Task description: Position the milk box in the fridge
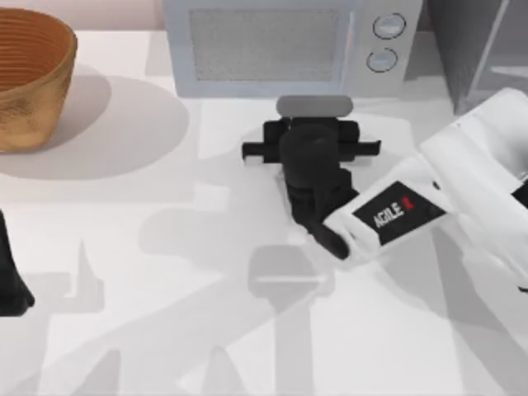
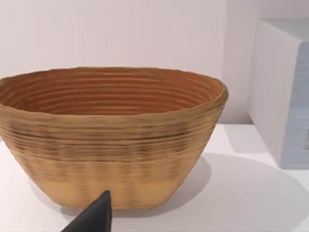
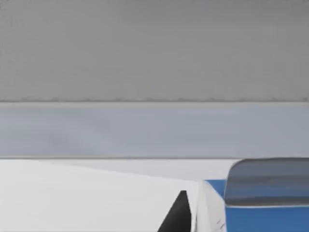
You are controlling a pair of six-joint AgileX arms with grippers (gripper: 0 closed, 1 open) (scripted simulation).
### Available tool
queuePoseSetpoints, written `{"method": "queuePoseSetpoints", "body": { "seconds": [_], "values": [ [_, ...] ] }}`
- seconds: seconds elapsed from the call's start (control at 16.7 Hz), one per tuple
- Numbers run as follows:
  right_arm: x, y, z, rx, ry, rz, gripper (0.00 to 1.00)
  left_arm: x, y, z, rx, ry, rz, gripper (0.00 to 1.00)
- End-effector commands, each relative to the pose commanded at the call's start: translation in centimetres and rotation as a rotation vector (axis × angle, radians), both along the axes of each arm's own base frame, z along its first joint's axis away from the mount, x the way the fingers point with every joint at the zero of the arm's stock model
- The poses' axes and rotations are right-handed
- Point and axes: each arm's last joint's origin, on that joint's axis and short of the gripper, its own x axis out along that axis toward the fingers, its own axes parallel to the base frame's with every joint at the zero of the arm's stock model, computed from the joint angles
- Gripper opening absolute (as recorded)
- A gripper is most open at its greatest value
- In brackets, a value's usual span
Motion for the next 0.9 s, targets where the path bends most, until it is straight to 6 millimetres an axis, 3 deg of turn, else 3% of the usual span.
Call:
{"method": "queuePoseSetpoints", "body": {
  "seconds": [0.66, 0.78, 0.9],
  "values": [
    [-0.4, 0.1, 0.2, -0.007, 0.011, 0.008, 0.00, 0.0, 0.0, 0.0, 0.000, 0.000, 0.000, 1.00],
    [-1.4, 0.5, 1.1, -0.031, 0.042, 0.034, 0.00, 0.0, 0.0, 0.0, 0.000, 0.000, 0.000, 1.00],
    [-2.3, 1.3, 3.3, -0.044, 0.057, 0.072, 0.00, 0.0, 0.0, 0.0, 0.000, 0.000, 0.000, 1.00]
  ]
}}
